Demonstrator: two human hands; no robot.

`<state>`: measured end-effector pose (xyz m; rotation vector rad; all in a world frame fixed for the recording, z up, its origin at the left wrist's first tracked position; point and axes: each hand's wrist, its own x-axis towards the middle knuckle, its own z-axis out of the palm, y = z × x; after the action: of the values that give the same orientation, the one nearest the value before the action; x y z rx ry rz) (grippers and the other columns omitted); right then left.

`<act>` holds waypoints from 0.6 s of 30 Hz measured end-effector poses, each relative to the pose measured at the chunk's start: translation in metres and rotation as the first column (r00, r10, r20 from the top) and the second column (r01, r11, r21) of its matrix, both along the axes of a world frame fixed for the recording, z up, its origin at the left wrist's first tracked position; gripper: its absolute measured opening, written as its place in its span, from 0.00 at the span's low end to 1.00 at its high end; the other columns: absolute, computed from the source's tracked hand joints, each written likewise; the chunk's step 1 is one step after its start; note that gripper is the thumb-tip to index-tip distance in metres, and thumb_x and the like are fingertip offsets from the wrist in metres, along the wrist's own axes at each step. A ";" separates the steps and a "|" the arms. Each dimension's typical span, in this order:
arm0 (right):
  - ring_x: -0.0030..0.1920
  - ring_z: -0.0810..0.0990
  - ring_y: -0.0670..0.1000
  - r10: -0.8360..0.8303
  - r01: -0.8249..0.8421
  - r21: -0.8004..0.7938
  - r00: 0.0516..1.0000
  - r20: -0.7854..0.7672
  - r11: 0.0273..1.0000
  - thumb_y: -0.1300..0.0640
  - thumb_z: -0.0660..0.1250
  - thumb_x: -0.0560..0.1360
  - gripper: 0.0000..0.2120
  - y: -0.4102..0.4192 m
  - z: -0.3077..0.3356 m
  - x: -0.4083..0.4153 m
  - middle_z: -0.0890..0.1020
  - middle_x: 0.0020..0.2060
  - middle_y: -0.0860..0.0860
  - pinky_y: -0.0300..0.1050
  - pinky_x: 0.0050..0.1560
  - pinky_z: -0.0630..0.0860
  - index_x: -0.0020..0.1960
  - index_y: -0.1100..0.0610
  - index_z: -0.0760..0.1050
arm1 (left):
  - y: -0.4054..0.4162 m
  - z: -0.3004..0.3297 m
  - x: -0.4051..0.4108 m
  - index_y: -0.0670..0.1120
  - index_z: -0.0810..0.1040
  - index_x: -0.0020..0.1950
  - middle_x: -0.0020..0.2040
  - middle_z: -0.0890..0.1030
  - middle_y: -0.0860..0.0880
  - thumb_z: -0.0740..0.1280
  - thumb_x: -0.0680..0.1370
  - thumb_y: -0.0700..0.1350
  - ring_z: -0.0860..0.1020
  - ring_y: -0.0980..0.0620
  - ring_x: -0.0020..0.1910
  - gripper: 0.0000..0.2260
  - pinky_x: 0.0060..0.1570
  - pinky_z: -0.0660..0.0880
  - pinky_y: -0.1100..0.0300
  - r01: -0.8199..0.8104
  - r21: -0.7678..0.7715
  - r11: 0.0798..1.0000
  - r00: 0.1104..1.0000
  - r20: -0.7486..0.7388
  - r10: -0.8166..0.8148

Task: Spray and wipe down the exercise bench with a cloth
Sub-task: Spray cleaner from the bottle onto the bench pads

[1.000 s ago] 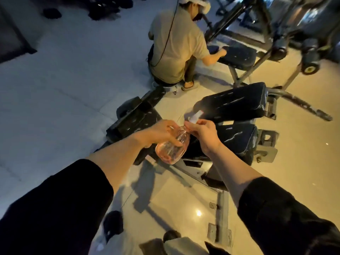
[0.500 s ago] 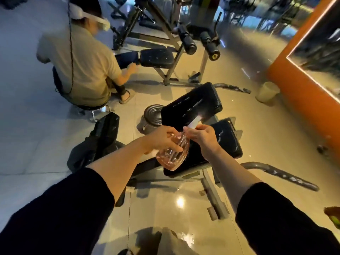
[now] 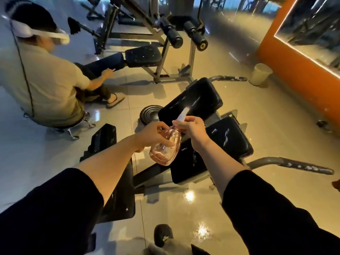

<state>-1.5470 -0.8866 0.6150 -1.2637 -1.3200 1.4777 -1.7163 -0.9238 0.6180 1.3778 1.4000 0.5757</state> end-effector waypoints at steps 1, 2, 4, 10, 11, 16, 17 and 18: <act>0.38 0.80 0.54 0.009 -0.009 -0.007 1.000 -0.008 1.000 0.60 0.73 0.71 0.07 0.001 -0.002 -0.005 0.80 0.34 0.55 0.49 0.43 0.76 0.38 0.62 0.78 | 0.001 -0.004 -0.006 0.45 0.74 0.63 0.57 0.79 0.46 0.77 0.69 0.41 0.78 0.49 0.56 0.25 0.58 0.76 0.52 -0.011 -0.005 1.000 1.000 0.008 0.011; 0.39 0.80 0.54 0.019 -0.019 -0.021 1.000 -0.014 1.000 0.60 0.73 0.72 0.07 0.001 -0.006 -0.011 0.80 0.34 0.55 0.47 0.43 0.76 0.39 0.62 0.78 | 0.000 -0.007 -0.012 0.46 0.75 0.63 0.57 0.79 0.46 0.78 0.68 0.41 0.79 0.49 0.56 0.25 0.57 0.77 0.52 -0.017 -0.009 1.000 1.000 0.014 0.017; 0.41 0.81 0.54 0.018 -0.017 -0.057 1.000 0.010 0.998 0.59 0.74 0.72 0.08 -0.004 -0.015 -0.024 0.81 0.37 0.56 0.46 0.46 0.75 0.40 0.63 0.80 | -0.006 -0.015 -0.027 0.47 0.76 0.60 0.55 0.80 0.46 0.77 0.69 0.40 0.79 0.49 0.55 0.22 0.52 0.77 0.56 -0.002 -0.041 0.999 0.999 0.039 0.004; 0.41 0.78 0.50 -0.109 0.116 -0.121 0.992 0.060 0.986 0.58 0.75 0.71 0.10 -0.041 -0.035 -0.074 0.80 0.39 0.56 0.44 0.44 0.73 0.42 0.65 0.79 | -0.026 -0.031 -0.074 0.42 0.75 0.63 0.53 0.80 0.47 0.77 0.69 0.38 0.79 0.50 0.53 0.24 0.47 0.75 0.62 0.091 -0.112 0.990 0.996 0.019 -0.089; 0.43 0.79 0.50 -0.138 0.145 -0.131 0.989 0.059 0.981 0.58 0.75 0.71 0.07 -0.049 -0.037 -0.082 0.81 0.39 0.54 0.46 0.45 0.74 0.41 0.61 0.79 | -0.028 -0.032 -0.083 0.42 0.75 0.63 0.53 0.80 0.46 0.77 0.69 0.38 0.79 0.50 0.53 0.24 0.47 0.75 0.61 0.122 -0.122 0.985 0.993 0.015 -0.121; 0.44 0.81 0.56 -0.352 0.351 -0.133 0.936 0.013 0.927 0.56 0.78 0.65 0.09 -0.094 -0.033 -0.102 0.81 0.37 0.55 0.57 0.57 0.77 0.38 0.59 0.79 | -0.042 -0.025 -0.105 0.42 0.76 0.62 0.56 0.80 0.42 0.77 0.69 0.38 0.78 0.46 0.56 0.23 0.54 0.77 0.52 0.288 -0.096 0.953 0.958 0.022 -0.288; 0.44 0.81 0.57 -0.386 0.385 -0.117 0.922 0.013 0.915 0.55 0.78 0.65 0.11 -0.106 -0.029 -0.103 0.81 0.38 0.56 0.56 0.55 0.77 0.41 0.59 0.79 | -0.047 -0.021 -0.105 0.41 0.76 0.62 0.56 0.80 0.42 0.77 0.69 0.38 0.78 0.45 0.57 0.23 0.57 0.76 0.49 0.315 -0.081 0.946 0.949 0.024 -0.314; 0.44 0.80 0.57 -0.416 0.415 -0.096 0.909 0.014 0.905 0.56 0.77 0.66 0.11 -0.118 -0.023 -0.103 0.81 0.40 0.57 0.55 0.53 0.77 0.43 0.60 0.79 | -0.052 -0.016 -0.103 0.41 0.76 0.62 0.56 0.80 0.42 0.77 0.68 0.37 0.78 0.45 0.57 0.24 0.59 0.76 0.48 0.355 -0.070 0.932 0.935 0.035 -0.353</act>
<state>-1.6501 -1.0044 0.5917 -1.4930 -0.9060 1.2476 -1.8192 -0.9755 0.6016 1.5131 1.1063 0.2960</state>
